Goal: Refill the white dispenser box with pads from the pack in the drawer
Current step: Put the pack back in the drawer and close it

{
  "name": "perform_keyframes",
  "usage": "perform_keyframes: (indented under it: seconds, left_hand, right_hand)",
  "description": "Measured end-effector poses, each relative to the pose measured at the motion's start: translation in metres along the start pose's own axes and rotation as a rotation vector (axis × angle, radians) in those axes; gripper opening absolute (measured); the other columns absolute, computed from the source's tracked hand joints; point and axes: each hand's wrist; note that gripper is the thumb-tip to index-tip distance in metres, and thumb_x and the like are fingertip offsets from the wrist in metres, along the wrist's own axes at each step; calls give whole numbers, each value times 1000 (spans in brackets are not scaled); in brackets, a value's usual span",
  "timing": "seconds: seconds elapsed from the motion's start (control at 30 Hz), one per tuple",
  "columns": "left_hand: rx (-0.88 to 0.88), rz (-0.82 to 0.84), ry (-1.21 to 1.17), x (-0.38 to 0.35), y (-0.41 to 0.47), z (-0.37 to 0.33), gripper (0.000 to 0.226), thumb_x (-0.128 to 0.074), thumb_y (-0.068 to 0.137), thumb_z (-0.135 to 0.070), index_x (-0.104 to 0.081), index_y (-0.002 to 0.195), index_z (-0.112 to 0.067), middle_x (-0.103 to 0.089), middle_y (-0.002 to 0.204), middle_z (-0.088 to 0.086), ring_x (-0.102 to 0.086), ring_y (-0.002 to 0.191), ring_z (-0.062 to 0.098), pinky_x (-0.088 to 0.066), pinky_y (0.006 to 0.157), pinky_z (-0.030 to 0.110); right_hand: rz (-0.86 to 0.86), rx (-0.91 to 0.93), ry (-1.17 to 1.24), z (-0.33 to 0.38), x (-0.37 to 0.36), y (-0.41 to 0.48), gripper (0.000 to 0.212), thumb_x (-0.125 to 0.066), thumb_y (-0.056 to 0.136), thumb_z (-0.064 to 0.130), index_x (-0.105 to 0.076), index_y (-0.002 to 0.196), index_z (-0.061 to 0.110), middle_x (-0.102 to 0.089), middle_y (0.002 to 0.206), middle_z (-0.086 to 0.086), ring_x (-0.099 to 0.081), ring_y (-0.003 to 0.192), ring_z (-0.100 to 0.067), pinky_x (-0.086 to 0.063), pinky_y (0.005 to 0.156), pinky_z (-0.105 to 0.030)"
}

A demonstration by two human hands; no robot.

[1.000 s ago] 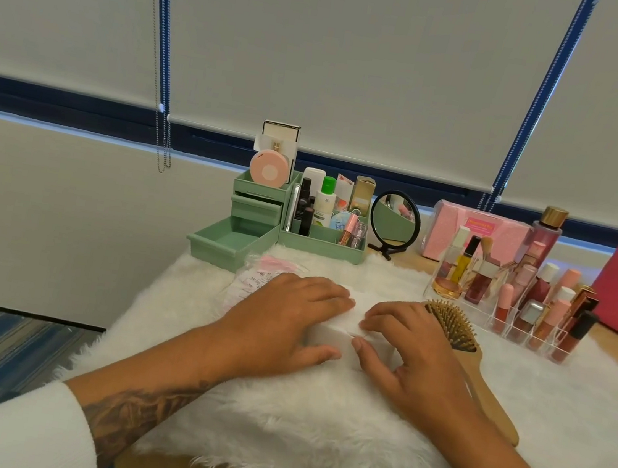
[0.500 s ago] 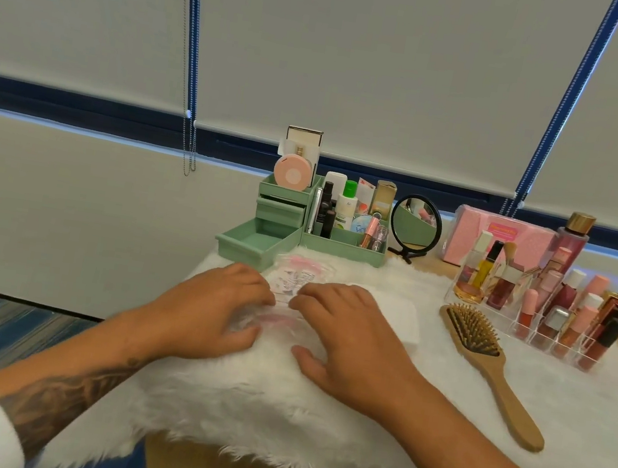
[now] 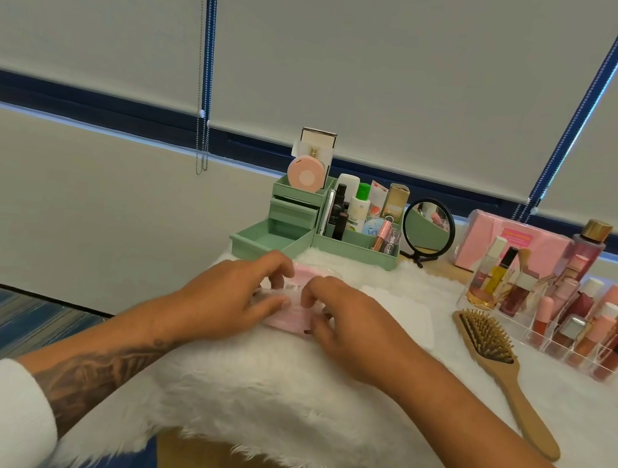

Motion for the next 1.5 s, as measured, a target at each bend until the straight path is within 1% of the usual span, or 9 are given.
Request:
perform_keyframes:
  seconds: [0.17, 0.3, 0.57, 0.77, 1.0, 1.1, 1.23, 1.33, 1.5]
  left_hand:
    - [0, 44, 29, -4, 11, 2, 4, -66, 93, -35, -66, 97, -34, -62, 95, -22, -61, 84, 0, -46, 74, 21]
    - [-64, 137, 95, -8, 9, 6, 39, -59, 85, -59, -71, 109, -30, -59, 108, -19, -54, 102, 1, -46, 85, 22]
    - [56, 24, -35, -6, 17, 6, 18, -59, 98, -40, -60, 116, -37, -67, 113, -18, -61, 86, -1, -50, 74, 25]
    - [1, 34, -2, -16, 24, 10, 8, -63, 97, -33, -60, 103, -36, -58, 106, -20, -59, 89, 8, -47, 73, 28]
    - [-65, 119, 172, -11, 20, 10, 44, -51, 86, -51, -59, 125, -33, -57, 111, -13, -50, 103, 8, -47, 84, 30]
    - [-43, 116, 217, -9, 24, 12, 12, -53, 94, -42, -53, 102, -33, -59, 95, -9, -54, 89, 13, -46, 74, 34]
    - [-89, 127, 259, -14, 34, 15, 23, -47, 102, -36, -51, 81, -27, -53, 81, -9, -45, 87, 12, -40, 70, 34]
    - [-60, 101, 282, -17, 42, 16, 17, -42, 104, -39, -55, 96, -31, -51, 85, -5, -43, 86, 14, -30, 69, 33]
    - [-108, -20, 332, -25, 50, 20, 25, -58, 97, -44, -60, 117, -28, -59, 114, -10, -44, 103, 12, -33, 85, 29]
  right_hand:
    - [27, 116, -353, -5, -10, 6, 30, -54, 87, 43, -61, 111, 26, -61, 111, 4, -50, 100, -19, -42, 90, -38]
    - [11, 81, -373, -6, -14, 13, 28, -47, 95, 27, -68, 111, 25, -61, 111, -1, -53, 100, -24, -39, 79, -37]
    - [87, -113, 107, -5, 7, 21, 9, -49, 98, 18, -49, 100, 27, -58, 80, 6, -53, 71, -15, -46, 62, -34]
    - [131, -16, -248, -9, 9, 26, 24, -58, 91, 43, -66, 109, 29, -60, 110, 5, -53, 98, -17, -47, 81, -35]
    - [234, -94, -164, -15, 6, 36, 16, -53, 98, 32, -58, 113, 29, -69, 104, 2, -60, 88, -19, -51, 75, -35]
    - [241, -149, -87, -18, 10, 41, 13, -49, 99, 19, -46, 104, 31, -65, 93, -2, -59, 83, -22, -51, 71, -40]
    - [266, -125, -112, -19, 11, 46, 5, -47, 98, 26, -52, 99, 28, -62, 94, -2, -56, 86, -23, -47, 71, -40]
    - [263, -128, -148, -21, 16, 51, 12, -56, 94, 43, -56, 98, 31, -58, 102, 4, -52, 93, -17, -48, 76, -36]
    - [323, -135, -191, -20, 8, 60, 5, -57, 94, 26, -53, 93, 26, -61, 91, 1, -54, 83, -19, -39, 62, -30]
Point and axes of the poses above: each hand's wrist, its own y-axis towards the middle knuckle, its own x-axis out of the back of the hand, z = x × y
